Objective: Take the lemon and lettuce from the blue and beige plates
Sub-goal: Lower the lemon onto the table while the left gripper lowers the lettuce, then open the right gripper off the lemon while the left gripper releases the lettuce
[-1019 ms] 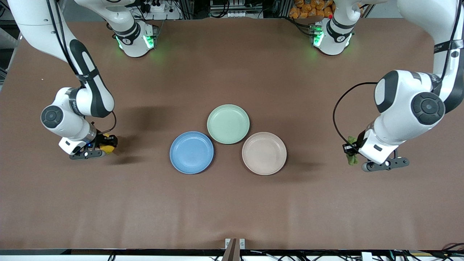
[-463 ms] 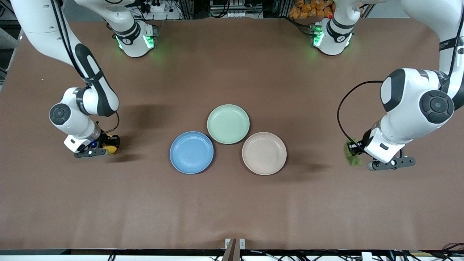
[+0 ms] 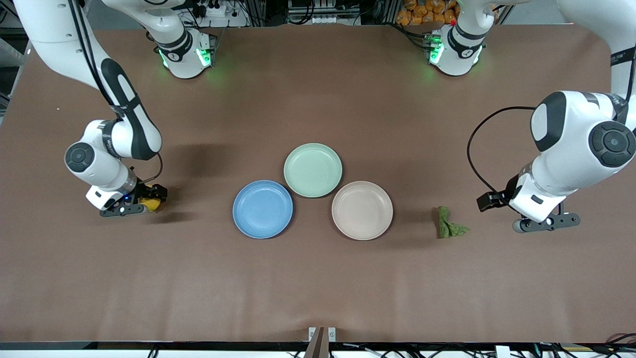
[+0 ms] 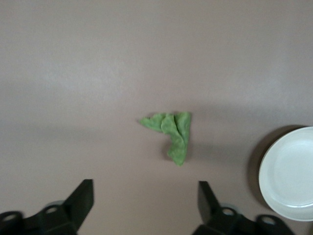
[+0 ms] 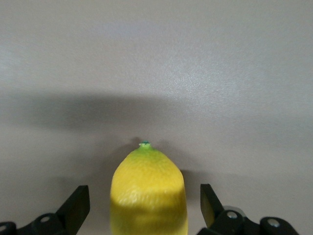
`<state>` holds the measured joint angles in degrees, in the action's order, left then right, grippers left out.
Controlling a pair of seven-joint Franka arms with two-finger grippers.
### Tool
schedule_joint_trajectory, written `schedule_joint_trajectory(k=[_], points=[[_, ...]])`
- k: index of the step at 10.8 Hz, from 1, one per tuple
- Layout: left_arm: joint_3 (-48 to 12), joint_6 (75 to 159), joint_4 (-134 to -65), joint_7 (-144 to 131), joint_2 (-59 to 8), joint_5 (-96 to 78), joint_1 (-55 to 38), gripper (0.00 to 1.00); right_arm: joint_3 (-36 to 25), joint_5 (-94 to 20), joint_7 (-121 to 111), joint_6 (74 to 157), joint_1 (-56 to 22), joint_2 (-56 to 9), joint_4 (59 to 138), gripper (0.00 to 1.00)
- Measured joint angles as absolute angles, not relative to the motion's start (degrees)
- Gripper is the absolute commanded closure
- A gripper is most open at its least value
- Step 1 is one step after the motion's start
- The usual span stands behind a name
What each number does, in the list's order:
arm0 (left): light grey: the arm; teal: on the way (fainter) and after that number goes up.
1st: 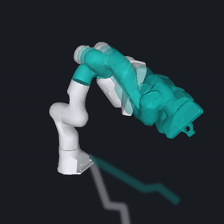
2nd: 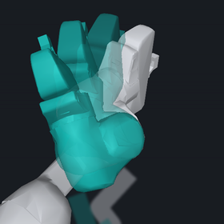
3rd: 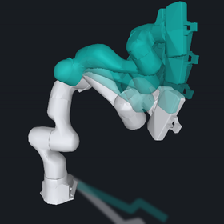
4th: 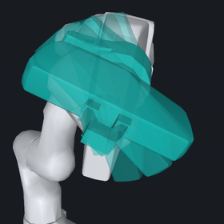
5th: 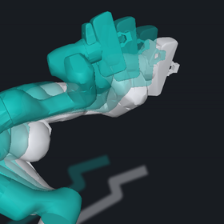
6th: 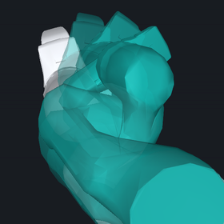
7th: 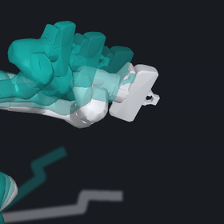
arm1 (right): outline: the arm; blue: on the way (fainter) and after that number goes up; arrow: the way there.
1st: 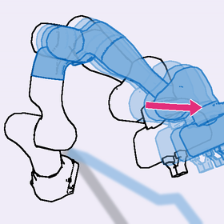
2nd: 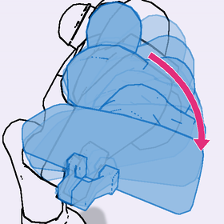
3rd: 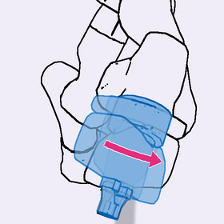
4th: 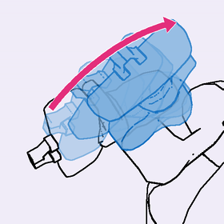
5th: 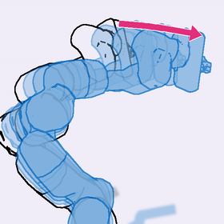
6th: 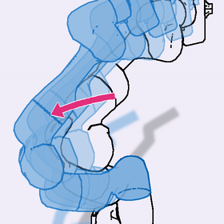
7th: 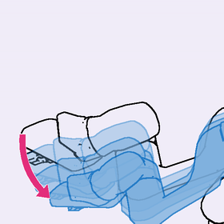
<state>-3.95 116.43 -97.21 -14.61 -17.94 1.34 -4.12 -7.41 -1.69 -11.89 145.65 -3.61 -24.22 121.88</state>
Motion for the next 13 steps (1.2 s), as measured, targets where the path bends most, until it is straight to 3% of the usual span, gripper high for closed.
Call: schedule_joint_trajectory(k=[4, 9, 13], points=[[-4.83, 119.74, -103.69, -15.84, -14.90, 1.34, -4.35, 0.00, -7.30, -1.72, -11.89, 129.10, -3.62, -15.70, 117.05, 0.00], [-4.98, 129.31, -117.57, -16.10, -7.66, 1.34, -4.12, 0.00, -7.04, -1.72, -11.90, 123.63, -4.48, -7.92, 116.78, 0.00], [-4.98, 129.45, -121.23, -16.10, -2.61, 1.33, -4.05, 0.00, -7.17, -1.72, -11.92, 120.26, -4.01, -5.11, 114.40, 0.00]])
